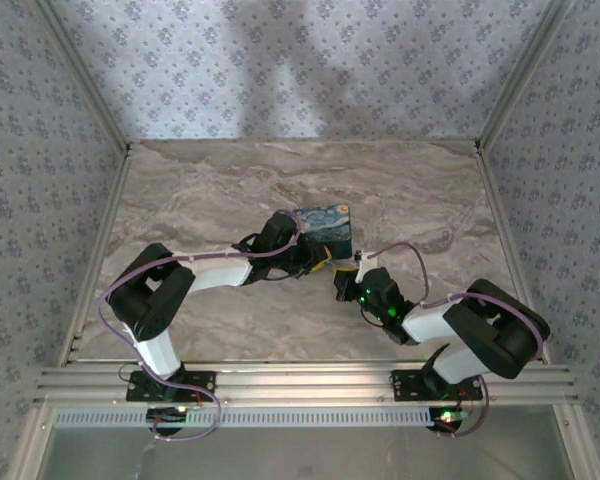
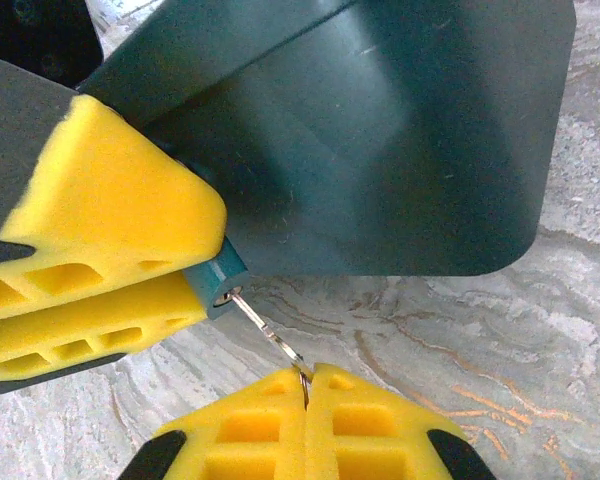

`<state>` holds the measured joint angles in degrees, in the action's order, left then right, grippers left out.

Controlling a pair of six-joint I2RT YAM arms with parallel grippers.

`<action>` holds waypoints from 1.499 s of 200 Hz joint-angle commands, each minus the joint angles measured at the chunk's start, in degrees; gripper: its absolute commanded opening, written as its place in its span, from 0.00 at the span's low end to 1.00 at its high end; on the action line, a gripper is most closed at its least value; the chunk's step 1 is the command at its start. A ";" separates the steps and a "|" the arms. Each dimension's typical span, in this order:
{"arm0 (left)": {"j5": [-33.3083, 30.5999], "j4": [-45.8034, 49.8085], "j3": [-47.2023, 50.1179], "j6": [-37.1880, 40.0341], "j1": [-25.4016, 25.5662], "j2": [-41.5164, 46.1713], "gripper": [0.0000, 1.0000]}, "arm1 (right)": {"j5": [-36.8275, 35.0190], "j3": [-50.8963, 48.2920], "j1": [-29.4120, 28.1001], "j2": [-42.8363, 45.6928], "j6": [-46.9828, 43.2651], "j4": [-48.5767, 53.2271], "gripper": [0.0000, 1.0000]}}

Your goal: Unlock the padlock with the key

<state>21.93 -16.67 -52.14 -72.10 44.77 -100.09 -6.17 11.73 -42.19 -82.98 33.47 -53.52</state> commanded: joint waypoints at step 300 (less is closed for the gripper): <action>-3.25 5.08 -3.23 4.31 2.38 -3.70 0.14 | 8.81 3.74 3.17 -6.67 1.10 -13.64 0.00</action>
<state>18.59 -15.35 -54.19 -69.65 45.56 -101.73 0.10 14.50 -37.85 -92.14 33.87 -59.37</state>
